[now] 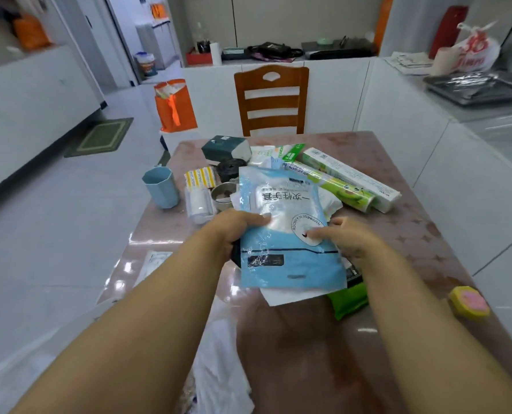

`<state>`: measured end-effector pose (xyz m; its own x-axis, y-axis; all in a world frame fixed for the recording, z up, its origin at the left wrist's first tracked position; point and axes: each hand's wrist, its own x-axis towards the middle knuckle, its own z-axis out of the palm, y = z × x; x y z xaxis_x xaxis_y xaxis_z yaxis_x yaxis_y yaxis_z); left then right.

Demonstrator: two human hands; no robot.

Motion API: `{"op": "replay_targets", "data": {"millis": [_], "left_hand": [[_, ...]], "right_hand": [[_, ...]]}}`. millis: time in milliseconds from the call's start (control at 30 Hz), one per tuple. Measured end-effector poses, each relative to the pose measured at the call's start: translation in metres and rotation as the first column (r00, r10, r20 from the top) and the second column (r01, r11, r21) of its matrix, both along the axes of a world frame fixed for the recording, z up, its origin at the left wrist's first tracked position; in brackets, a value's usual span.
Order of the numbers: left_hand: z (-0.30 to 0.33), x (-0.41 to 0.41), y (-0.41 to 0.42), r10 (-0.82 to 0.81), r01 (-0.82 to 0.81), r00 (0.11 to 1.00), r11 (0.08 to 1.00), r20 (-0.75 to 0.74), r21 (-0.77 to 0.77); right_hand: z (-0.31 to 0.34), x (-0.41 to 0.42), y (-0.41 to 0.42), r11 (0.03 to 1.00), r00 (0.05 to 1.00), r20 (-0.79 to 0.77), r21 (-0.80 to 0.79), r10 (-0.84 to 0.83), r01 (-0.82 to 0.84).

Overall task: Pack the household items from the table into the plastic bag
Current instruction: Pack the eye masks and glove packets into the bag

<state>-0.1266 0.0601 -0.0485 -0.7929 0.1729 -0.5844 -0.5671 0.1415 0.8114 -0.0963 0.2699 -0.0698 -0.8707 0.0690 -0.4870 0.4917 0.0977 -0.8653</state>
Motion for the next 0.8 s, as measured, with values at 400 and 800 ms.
{"op": "replay_targets", "data": {"millis": [400,800], "left_hand": [[0.074,0.075,-0.113,0.172,-0.196,0.966,0.974,-0.192,-0.112],[0.083,0.181,-0.236,-0.149,0.206,0.977,0.467,0.153,-0.860]], "right_hand": [[0.046,0.042,-0.118,0.876,0.992,-0.090,-0.481,-0.091,0.037],[0.042,0.139,-0.202,0.968,0.974,-0.226,-0.244,-0.001,-0.056]]}}
